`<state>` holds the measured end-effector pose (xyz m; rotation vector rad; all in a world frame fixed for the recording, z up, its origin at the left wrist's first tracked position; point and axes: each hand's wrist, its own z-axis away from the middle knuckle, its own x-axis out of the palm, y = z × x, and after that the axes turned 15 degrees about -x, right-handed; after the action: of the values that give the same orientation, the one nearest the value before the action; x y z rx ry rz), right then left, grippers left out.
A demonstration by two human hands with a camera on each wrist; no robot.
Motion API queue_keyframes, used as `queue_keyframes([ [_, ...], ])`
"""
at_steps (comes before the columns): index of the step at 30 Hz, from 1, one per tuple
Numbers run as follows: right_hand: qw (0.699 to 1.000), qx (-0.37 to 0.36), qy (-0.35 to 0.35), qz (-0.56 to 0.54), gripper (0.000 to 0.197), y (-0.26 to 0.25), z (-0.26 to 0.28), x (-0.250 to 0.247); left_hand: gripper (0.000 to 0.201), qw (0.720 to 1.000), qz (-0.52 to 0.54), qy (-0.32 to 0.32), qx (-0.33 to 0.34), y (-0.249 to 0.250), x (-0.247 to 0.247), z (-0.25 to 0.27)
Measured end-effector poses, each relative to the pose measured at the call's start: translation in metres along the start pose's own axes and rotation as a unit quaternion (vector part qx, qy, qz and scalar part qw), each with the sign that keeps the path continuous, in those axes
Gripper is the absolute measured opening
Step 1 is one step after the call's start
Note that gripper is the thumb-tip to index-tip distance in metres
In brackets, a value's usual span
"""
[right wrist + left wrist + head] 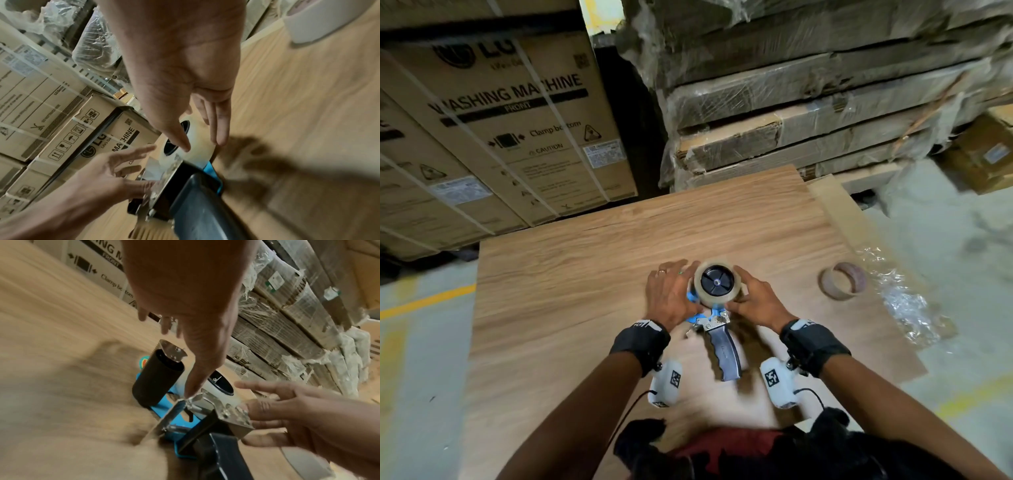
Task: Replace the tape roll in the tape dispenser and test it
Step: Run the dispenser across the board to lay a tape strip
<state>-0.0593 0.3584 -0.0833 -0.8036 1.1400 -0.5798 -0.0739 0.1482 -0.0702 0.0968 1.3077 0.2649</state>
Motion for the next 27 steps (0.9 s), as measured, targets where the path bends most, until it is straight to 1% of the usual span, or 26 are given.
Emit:
queue_keyframes([
  [2, 0.999, 0.018, 0.029, -0.028, 0.086, -0.003, 0.012, 0.007, 0.091, 0.999, -0.027, 0.007, -0.036, -0.007, 0.002, 0.005],
  [4, 0.997, 0.036, 0.045, -0.05, 0.083, -0.003, 0.021, 0.011, 0.072, 0.997, -0.039, 0.01, -0.062, -0.01, 0.004, 0.006],
  [5, 0.995, 0.047, 0.051, -0.07, 0.084, -0.007, 0.027, 0.013, 0.064, 0.997, -0.048, 0.011, -0.061, -0.011, 0.004, 0.007],
  [7, 0.989, 0.074, 0.056, -0.115, 0.09, -0.014, 0.037, 0.015, 0.055, 0.996, -0.074, 0.009, -0.044, -0.011, 0.007, 0.005],
  [9, 0.987, 0.095, 0.043, -0.126, 0.094, -0.018, 0.044, 0.019, 0.049, 0.995, -0.095, 0.008, -0.028, -0.009, 0.011, 0.003],
  [11, 0.985, 0.13, 0.022, -0.107, 0.097, -0.018, 0.047, 0.028, 0.043, 0.995, -0.101, 0.009, -0.019, -0.007, 0.016, 0.0],
  [12, 0.984, 0.148, 0.009, -0.096, 0.092, -0.018, 0.048, 0.034, 0.041, 0.995, -0.102, 0.011, -0.014, -0.007, 0.018, 0.0],
  [15, 0.979, 0.188, -0.018, -0.08, 0.067, -0.016, 0.05, 0.052, 0.034, 0.996, -0.09, 0.018, -0.006, -0.007, 0.025, 0.001],
  [16, 0.976, 0.198, -0.018, -0.088, 0.066, -0.015, 0.049, 0.057, 0.033, 0.996, -0.086, 0.019, -0.004, -0.008, 0.027, 0.002],
  [18, 0.972, 0.212, -0.009, -0.103, 0.071, -0.012, 0.047, 0.063, 0.032, 0.997, -0.08, 0.021, -0.003, -0.009, 0.029, 0.003],
  [20, 0.972, 0.21, 0.001, -0.102, 0.072, -0.012, 0.046, 0.065, 0.031, 0.997, -0.075, 0.018, -0.009, -0.01, 0.03, 0.005],
  [21, 0.972, 0.208, -0.003, -0.109, 0.068, -0.013, 0.047, 0.066, 0.031, 0.997, -0.074, 0.016, -0.011, -0.011, 0.031, 0.005],
  [22, 0.968, 0.207, -0.014, -0.142, 0.06, -0.013, 0.048, 0.068, 0.032, 0.997, -0.072, 0.015, -0.013, -0.012, 0.031, 0.005],
  [23, 0.957, 0.205, -0.03, -0.203, 0.05, -0.013, 0.049, 0.071, 0.032, 0.997, -0.07, 0.015, -0.014, -0.013, 0.032, 0.005],
  [25, 0.915, 0.211, -0.06, -0.338, 0.028, -0.016, 0.053, 0.072, 0.032, 0.998, -0.06, 0.018, -0.018, -0.014, 0.033, 0.006],
  [26, 0.894, 0.223, -0.071, -0.382, 0.023, -0.016, 0.053, 0.072, 0.032, 0.998, -0.053, 0.019, -0.021, -0.013, 0.033, 0.007],
  [27, 0.878, 0.23, -0.079, -0.412, 0.022, -0.016, 0.054, 0.071, 0.031, 0.998, -0.047, 0.021, -0.021, -0.013, 0.033, 0.007],
])
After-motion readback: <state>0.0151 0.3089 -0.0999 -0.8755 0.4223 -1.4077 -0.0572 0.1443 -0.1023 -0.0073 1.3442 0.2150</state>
